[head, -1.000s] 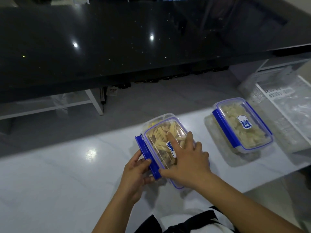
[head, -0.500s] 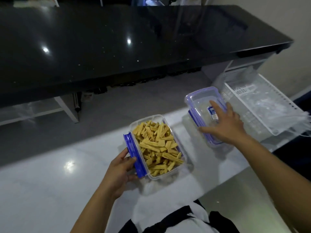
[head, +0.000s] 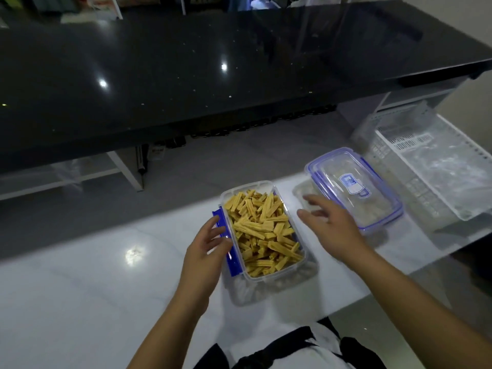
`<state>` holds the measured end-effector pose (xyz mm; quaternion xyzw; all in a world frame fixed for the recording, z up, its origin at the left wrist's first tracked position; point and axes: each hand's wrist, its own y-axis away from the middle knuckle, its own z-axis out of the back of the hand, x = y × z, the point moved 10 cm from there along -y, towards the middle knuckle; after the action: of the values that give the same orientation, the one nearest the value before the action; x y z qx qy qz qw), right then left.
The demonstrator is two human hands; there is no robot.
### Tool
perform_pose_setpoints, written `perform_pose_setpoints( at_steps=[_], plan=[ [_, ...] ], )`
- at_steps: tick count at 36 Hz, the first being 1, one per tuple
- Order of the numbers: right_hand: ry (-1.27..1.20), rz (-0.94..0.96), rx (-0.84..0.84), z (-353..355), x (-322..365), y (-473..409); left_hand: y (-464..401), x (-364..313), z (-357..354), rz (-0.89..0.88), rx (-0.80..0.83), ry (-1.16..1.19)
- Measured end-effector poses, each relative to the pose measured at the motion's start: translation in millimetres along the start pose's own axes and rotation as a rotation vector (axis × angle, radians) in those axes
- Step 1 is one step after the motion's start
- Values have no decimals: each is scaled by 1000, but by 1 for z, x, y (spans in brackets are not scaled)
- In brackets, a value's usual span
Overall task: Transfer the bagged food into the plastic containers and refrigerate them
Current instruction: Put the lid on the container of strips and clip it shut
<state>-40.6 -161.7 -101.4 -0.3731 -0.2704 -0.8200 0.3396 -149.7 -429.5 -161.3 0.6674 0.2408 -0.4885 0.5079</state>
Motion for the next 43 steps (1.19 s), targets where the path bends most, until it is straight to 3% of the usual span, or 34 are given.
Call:
perform_pose_setpoints(
  at_steps=[3, 7, 14, 18, 24, 29, 35, 43],
  plan=[
    [-269, -311, 257, -46, -11, 8, 1, 1, -14, 151, 96, 101],
    [-355, -435, 313, -56, -11, -7, -3, -2, -24, 270, 140, 156],
    [-311, -409, 336, -58, -1, -3, 10, -6, -12, 320, 126, 199],
    [-425, -474, 418, -66, -16, 27, 34, 10, 8, 348, 100, 214],
    [-501, -368, 370, -83, 30, 19, 28, -25, 21, 291, 52, 205],
    [-512, -357, 435, -83, 17, 42, 49, -26, 25, 218, 118, 166],
    [-532, -403, 416, -96, 38, 29, 27, -27, 28, 317, 54, 168],
    [-461, -437, 431, -92, 19, 38, 37, -10, 29, 345, 115, 170]
  ],
)
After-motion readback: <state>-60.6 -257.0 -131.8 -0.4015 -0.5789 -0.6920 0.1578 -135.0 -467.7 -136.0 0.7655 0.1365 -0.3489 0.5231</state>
